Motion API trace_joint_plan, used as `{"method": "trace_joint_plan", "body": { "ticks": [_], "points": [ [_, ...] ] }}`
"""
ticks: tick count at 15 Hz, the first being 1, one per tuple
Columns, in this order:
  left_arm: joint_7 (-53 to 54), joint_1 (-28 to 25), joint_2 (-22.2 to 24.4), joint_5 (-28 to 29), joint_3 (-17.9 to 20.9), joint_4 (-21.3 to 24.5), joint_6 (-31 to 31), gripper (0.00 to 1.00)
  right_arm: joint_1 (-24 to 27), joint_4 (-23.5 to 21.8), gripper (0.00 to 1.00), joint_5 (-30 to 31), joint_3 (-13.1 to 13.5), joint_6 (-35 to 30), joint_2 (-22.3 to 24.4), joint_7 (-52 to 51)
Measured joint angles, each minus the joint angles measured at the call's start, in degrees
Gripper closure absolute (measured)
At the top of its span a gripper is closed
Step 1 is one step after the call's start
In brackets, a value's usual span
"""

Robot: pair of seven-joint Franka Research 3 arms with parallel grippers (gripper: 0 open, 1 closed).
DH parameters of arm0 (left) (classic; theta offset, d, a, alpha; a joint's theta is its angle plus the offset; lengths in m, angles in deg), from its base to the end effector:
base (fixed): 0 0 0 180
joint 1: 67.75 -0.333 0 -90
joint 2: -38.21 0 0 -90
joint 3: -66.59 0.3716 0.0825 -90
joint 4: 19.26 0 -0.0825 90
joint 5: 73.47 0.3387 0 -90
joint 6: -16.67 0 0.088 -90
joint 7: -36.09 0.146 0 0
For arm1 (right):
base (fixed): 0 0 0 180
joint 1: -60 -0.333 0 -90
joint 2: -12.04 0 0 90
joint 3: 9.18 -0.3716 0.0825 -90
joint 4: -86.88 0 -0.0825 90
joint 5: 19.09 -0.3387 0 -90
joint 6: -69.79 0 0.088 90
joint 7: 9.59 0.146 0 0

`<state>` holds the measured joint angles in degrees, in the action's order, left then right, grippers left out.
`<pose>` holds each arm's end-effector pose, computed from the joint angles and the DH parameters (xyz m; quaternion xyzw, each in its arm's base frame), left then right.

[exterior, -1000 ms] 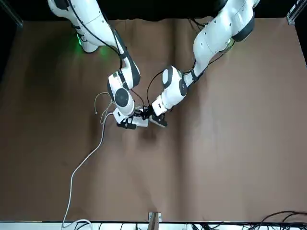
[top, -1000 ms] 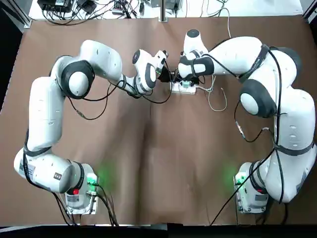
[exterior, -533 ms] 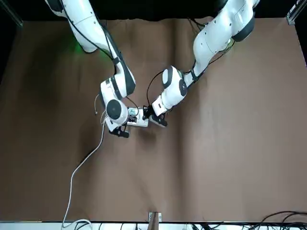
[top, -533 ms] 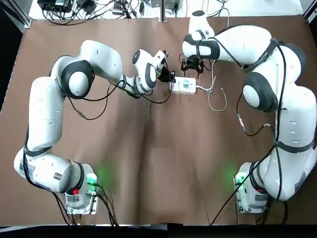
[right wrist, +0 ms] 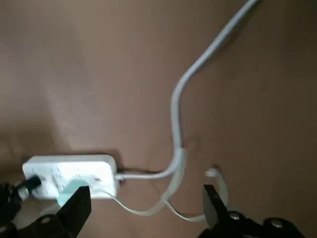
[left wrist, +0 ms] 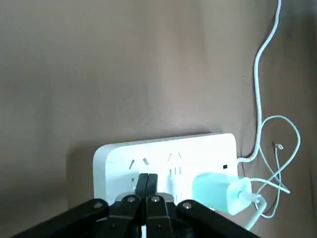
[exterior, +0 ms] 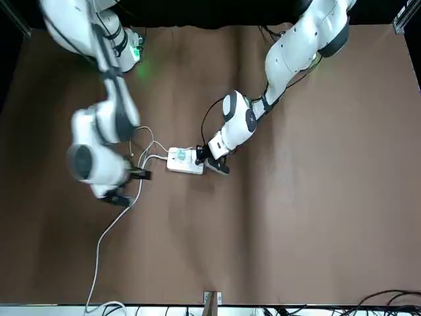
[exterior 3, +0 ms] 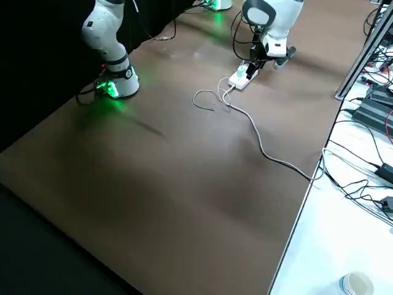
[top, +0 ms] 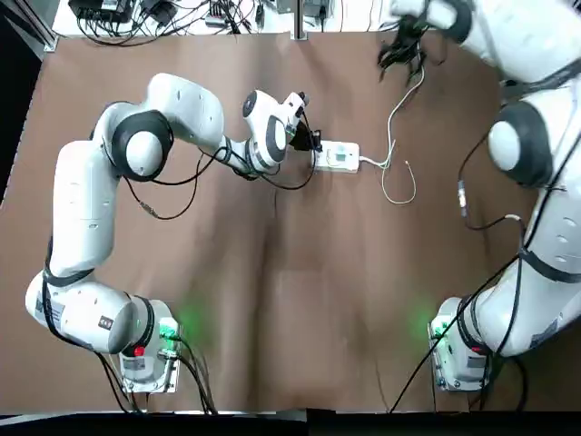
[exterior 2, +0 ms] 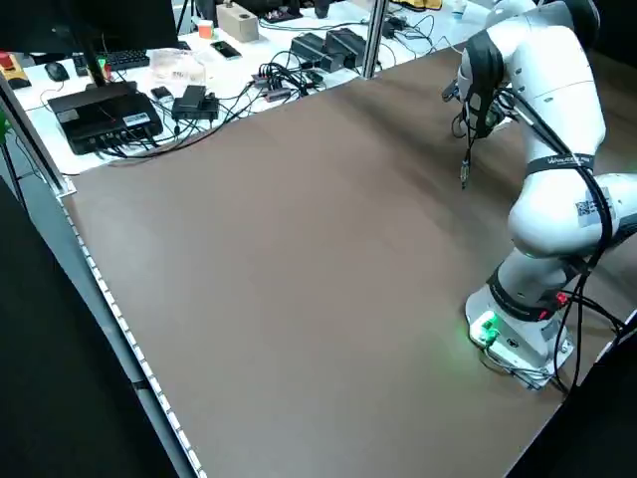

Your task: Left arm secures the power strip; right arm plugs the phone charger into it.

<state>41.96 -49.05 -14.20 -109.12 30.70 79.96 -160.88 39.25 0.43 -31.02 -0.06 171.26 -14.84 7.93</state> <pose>0.5238 -0.5007 0.2018 0.9309 -0.0405 0.0766 0.3548 0.6197 0.1710 0.4115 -0.9901 0.0770 0.1122 0.0358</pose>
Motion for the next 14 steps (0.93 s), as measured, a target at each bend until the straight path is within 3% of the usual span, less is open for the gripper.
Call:
{"method": "trace_joint_plan", "body": {
  "ticks": [2, 5, 9, 14],
  "points": [
    [0.0, 0.0, 0.1, 0.0, 0.1, -0.2, 0.7, 0.99, 5.5, 2.8, 0.0, 0.0, 0.1, -5.8, 2.8, -6.2],
    [-0.5, 0.0, 0.8, 0.0, 1.9, -1.6, 7.1, 0.99, 11.5, 7.9, 0.0, 0.1, 0.1, -12.6, 5.1, -10.7],
    [-3.0, 0.4, 2.7, 0.1, 5.7, -3.5, 16.5, 0.99, 13.8, 11.8, 0.0, 0.1, 0.0, -14.4, 6.9, -11.3],
    [-15.2, 0.7, 6.3, 13.3, 9.7, -10.3, 34.6, 0.99, 13.7, 13.3, 0.0, 4.2, -0.5, -18.3, 15.4, -11.2]
  ]
}}
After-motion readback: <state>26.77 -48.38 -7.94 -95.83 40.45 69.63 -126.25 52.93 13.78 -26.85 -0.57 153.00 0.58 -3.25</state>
